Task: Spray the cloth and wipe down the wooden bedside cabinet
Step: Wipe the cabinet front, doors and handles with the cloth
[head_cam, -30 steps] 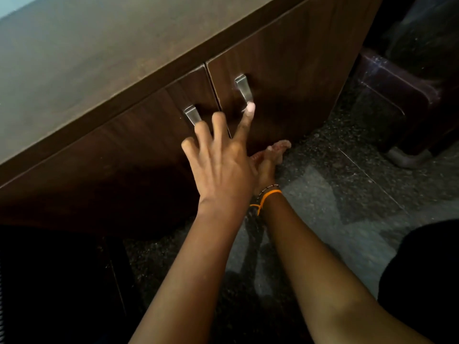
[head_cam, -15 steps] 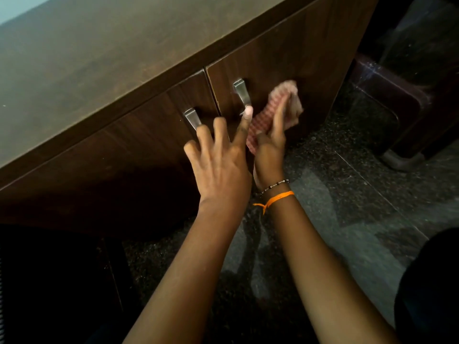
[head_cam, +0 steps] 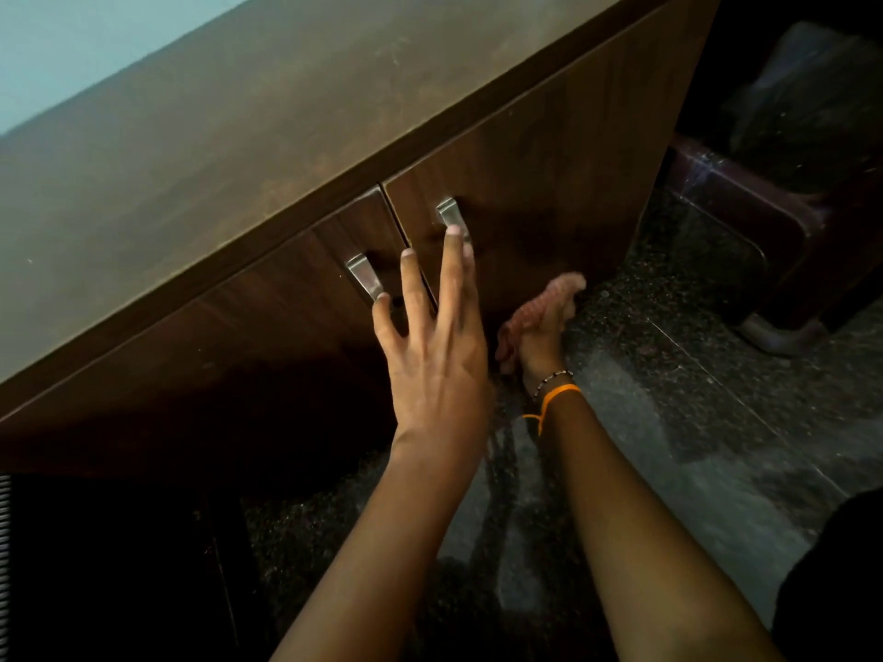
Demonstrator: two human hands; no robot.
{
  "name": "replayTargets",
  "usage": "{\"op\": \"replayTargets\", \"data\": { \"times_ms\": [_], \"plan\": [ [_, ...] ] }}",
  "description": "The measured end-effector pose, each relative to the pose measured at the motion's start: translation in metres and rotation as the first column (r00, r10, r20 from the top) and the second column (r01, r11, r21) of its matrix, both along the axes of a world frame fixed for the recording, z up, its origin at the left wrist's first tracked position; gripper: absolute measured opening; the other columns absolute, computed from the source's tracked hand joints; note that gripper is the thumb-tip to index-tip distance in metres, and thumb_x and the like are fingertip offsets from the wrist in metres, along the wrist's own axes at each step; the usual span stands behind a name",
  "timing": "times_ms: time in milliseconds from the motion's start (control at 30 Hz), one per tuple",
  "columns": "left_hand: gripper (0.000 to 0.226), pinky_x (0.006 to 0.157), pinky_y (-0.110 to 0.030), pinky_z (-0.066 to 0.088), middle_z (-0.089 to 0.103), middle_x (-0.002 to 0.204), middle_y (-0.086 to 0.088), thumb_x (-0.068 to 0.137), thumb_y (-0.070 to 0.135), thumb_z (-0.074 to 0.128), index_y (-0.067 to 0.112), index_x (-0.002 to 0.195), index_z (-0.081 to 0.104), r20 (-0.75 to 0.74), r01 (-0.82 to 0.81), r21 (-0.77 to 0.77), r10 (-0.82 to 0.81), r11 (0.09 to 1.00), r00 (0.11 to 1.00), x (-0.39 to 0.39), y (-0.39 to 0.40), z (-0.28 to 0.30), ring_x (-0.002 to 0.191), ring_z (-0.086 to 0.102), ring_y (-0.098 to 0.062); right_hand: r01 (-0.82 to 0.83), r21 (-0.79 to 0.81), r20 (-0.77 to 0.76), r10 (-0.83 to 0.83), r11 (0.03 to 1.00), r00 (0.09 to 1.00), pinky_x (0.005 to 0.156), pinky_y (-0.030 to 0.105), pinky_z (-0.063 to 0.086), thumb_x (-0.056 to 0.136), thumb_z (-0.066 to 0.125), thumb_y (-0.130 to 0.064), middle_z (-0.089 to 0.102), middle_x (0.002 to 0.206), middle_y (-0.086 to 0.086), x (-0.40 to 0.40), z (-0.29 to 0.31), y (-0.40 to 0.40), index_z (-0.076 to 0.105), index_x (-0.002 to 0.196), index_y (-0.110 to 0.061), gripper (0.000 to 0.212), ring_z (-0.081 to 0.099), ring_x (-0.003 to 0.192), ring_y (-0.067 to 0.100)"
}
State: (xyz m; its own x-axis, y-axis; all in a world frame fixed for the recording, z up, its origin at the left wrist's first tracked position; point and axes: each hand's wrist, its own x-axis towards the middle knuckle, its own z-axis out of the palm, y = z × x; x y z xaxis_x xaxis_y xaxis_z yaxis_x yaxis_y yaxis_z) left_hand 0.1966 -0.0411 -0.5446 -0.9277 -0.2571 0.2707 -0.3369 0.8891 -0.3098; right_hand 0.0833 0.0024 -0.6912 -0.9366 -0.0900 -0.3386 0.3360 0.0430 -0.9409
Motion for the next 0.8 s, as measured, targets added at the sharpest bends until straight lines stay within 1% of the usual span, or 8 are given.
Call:
{"op": "replayTargets", "data": {
  "times_ms": [100, 167, 267, 367, 467, 600, 667, 800],
  "plan": [
    [0.095, 0.098, -0.052, 0.037, 0.025, 0.154, -0.005, 0.064, 0.035, 0.071, 0.007, 0.145, 0.03, 0.04, -0.008, 0.02, 0.007, 1.0, 0.999, 0.0, 0.0, 0.003, 0.13, 0.039, -0.036, -0.094, -0.043, 0.107, 0.098, 0.995, 0.989, 0.09, 0.035, 0.048, 0.102, 0.03, -0.026, 0.028, 0.15, 0.012, 0.0, -0.032, 0.006, 0.014, 0.139, -0.052, 0.048, 0.044, 0.124, 0.032],
    [0.097, 0.099, -0.053, 0.035, 0.027, 0.153, -0.006, 0.062, 0.032, 0.075, 0.006, 0.144, 0.031, 0.044, -0.005, 0.049, 0.002, 0.999, 0.999, -0.002, 0.002, 0.005, 0.127, 0.041, -0.036, -0.005, -0.058, 0.13, 0.013, 0.998, 0.991, 0.084, 0.031, 0.049, 0.103, 0.02, -0.032, 0.041, 0.14, 0.005, -0.005, -0.03, 0.013, 0.025, 0.137, -0.045, 0.036, 0.049, 0.119, 0.023],
    [0.089, 0.1, -0.053, 0.025, 0.03, 0.152, -0.004, 0.065, 0.019, 0.072, 0.006, 0.143, 0.032, -0.001, 0.016, 0.061, -0.016, 0.998, 1.0, -0.003, 0.0, 0.004, 0.122, 0.042, -0.036, 0.16, -0.194, 0.157, -0.13, 0.968, 0.979, 0.066, 0.025, 0.055, 0.1, 0.028, -0.005, 0.051, 0.124, 0.005, -0.01, 0.002, 0.023, 0.039, 0.135, -0.028, 0.044, 0.054, 0.108, 0.02],
    [0.082, 0.099, -0.053, 0.031, 0.032, 0.151, -0.002, 0.067, 0.014, 0.064, 0.008, 0.143, 0.034, -0.019, 0.013, 0.049, -0.013, 0.999, 1.0, -0.003, -0.002, 0.002, 0.117, 0.046, -0.034, 0.255, -0.224, 0.021, -0.257, 0.941, 0.966, 0.085, 0.039, 0.049, 0.092, 0.042, 0.0, 0.051, 0.136, 0.008, -0.02, 0.03, 0.024, 0.037, 0.141, -0.02, 0.052, 0.05, 0.119, 0.024],
    [0.074, 0.099, -0.051, 0.026, 0.036, 0.149, -0.001, 0.068, 0.011, 0.053, 0.009, 0.141, 0.039, -0.059, 0.002, 0.057, 0.002, 0.998, 0.998, -0.005, 0.0, 0.003, 0.112, 0.044, -0.032, 0.274, -0.168, -0.359, -0.317, 0.947, 0.878, 0.101, 0.055, 0.042, 0.08, 0.054, -0.009, 0.051, 0.135, 0.013, -0.007, 0.07, 0.014, 0.048, 0.132, -0.021, 0.054, 0.049, 0.124, 0.026],
    [0.062, 0.097, -0.052, 0.03, 0.039, 0.145, 0.0, 0.071, 0.009, 0.049, 0.01, 0.133, 0.048, -0.119, 0.024, 0.078, -0.015, 0.997, 0.993, -0.005, 0.0, 0.004, 0.106, 0.038, -0.029, 0.171, -0.052, -0.759, -0.151, 0.984, 0.634, 0.106, 0.02, 0.035, 0.084, 0.054, 0.003, 0.046, 0.126, 0.013, 0.007, 0.108, 0.0, 0.051, 0.129, -0.005, 0.046, 0.043, 0.118, 0.006],
    [0.071, 0.098, -0.053, 0.03, 0.037, 0.147, 0.001, 0.068, 0.007, 0.06, 0.01, 0.137, 0.044, -0.103, 0.01, 0.079, -0.002, 0.997, 0.995, -0.003, -0.002, 0.004, 0.107, 0.039, -0.029, 0.185, 0.009, -0.828, -0.096, 0.983, 0.552, 0.105, 0.029, 0.04, 0.084, 0.05, 0.007, 0.044, 0.131, 0.018, 0.003, 0.111, -0.001, 0.052, 0.129, -0.006, 0.047, 0.047, 0.12, 0.021],
    [0.086, 0.102, -0.054, 0.027, 0.03, 0.151, 0.002, 0.066, 0.007, 0.067, 0.011, 0.144, 0.032, -0.022, -0.005, 0.083, 0.007, 0.997, 1.0, -0.001, 0.0, 0.008, 0.112, 0.045, -0.032, 0.367, 0.031, -0.742, -0.224, 0.93, 0.632, 0.106, 0.016, 0.028, 0.084, 0.045, 0.007, 0.042, 0.136, 0.023, -0.03, 0.07, 0.003, 0.049, 0.131, -0.002, 0.048, 0.045, 0.122, 0.029]
  ]
}}
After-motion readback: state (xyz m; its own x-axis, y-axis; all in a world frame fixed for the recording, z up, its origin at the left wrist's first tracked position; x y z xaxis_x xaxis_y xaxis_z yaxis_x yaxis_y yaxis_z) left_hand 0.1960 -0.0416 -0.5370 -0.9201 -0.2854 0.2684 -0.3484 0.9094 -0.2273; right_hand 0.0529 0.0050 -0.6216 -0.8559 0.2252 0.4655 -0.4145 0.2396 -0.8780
